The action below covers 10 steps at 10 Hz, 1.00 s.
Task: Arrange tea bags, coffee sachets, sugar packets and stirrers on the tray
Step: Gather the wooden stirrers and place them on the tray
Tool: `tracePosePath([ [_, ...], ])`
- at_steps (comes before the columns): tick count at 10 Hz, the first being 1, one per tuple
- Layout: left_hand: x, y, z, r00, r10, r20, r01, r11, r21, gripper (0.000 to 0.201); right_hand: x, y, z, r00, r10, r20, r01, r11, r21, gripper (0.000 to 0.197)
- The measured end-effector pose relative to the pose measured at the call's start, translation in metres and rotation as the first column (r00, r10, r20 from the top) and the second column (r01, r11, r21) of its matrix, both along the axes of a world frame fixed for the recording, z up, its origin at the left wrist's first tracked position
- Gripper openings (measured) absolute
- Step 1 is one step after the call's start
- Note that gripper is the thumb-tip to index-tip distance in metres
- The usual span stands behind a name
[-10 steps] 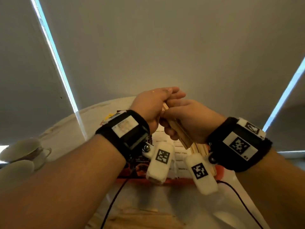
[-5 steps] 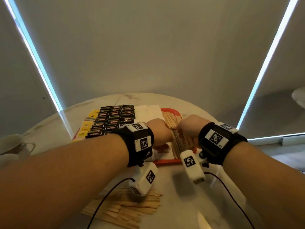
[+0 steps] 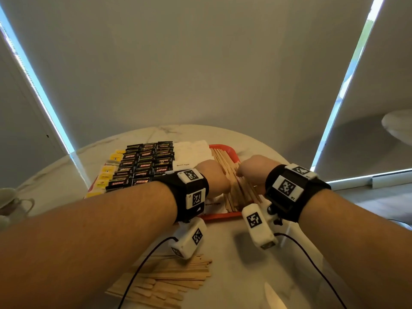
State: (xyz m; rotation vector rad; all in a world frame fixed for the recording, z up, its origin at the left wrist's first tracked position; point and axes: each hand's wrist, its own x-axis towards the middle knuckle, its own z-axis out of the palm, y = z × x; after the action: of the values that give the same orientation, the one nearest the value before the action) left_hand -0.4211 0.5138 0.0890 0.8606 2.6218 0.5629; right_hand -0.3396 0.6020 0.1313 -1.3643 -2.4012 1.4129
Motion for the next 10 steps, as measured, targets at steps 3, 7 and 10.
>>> tracePosePath([
  [3,0.001,-0.001,0.001,0.999,-0.027,-0.042,0.025,0.999,-0.035,0.042,-0.006,0.023,-0.024,0.987,0.162,0.006,-0.161,0.982,0.102,0.029],
  [7,0.004,0.000,0.004,0.998,-0.027,-0.048,0.024,0.998,-0.053,0.064,0.006,0.043,-0.035,0.970,0.223,-0.096,-0.218,0.974,0.062,0.024],
  [10,0.007,0.005,0.001,0.999,-0.005,-0.036,0.002,0.997,-0.075,0.061,0.018,0.043,-0.023,0.796,0.549,0.253,-0.594,0.789,0.156,0.072],
])
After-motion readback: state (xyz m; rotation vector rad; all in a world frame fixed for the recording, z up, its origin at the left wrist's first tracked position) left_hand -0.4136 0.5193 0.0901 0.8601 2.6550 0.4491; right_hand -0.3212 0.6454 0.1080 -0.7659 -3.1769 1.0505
